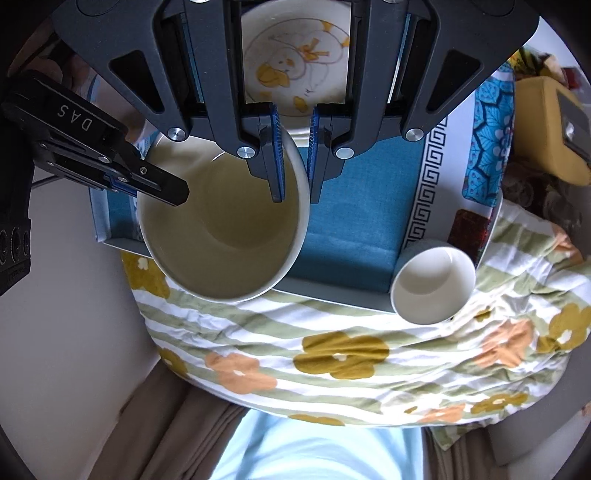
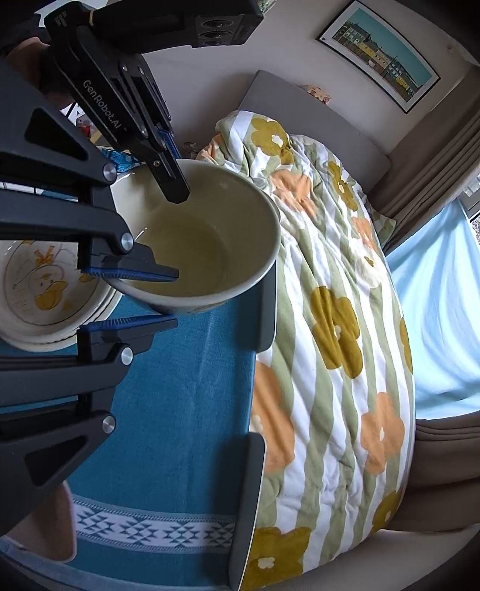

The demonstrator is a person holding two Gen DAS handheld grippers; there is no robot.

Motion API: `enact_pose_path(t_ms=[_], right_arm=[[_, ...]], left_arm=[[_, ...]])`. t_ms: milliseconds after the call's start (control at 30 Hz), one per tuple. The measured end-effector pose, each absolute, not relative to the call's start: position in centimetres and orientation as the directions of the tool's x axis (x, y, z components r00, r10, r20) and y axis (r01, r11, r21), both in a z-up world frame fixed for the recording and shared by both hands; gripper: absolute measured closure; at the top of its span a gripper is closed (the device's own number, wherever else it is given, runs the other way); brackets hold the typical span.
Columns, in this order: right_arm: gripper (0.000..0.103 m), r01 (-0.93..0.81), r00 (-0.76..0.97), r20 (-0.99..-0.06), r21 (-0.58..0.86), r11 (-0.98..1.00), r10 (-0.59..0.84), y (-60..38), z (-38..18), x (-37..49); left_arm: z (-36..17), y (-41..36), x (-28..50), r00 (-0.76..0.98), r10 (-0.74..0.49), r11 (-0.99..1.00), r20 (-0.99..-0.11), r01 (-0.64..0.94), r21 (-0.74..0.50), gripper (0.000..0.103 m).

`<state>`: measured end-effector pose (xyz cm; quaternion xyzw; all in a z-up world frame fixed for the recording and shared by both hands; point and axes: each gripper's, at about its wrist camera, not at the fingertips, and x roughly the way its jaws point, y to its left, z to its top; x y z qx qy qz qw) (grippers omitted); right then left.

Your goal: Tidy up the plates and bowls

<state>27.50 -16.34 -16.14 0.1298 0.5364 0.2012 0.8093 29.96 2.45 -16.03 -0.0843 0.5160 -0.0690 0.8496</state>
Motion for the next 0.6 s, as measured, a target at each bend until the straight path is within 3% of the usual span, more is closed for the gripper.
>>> enact_pose_path(t_ms=[300, 600], right_arm=[[0.086, -0.158, 0.404, -0.808, 0.4, 0.903, 0.429, -25.4, -13.6, 21.3], [0.086, -0.049, 0.402, -0.835, 0.389, 0.92, 0.375, -32.9, -15.1, 15.6]], left_arm=[[-14.1, -7.2, 23.8, 0.462, -0.254, 0.967, -0.85, 0.108, -0.23, 0.093], [-16.4, -15.0, 20.2, 0.377, -0.294, 0.952, -0.878, 0.198, -0.234, 0.093]])
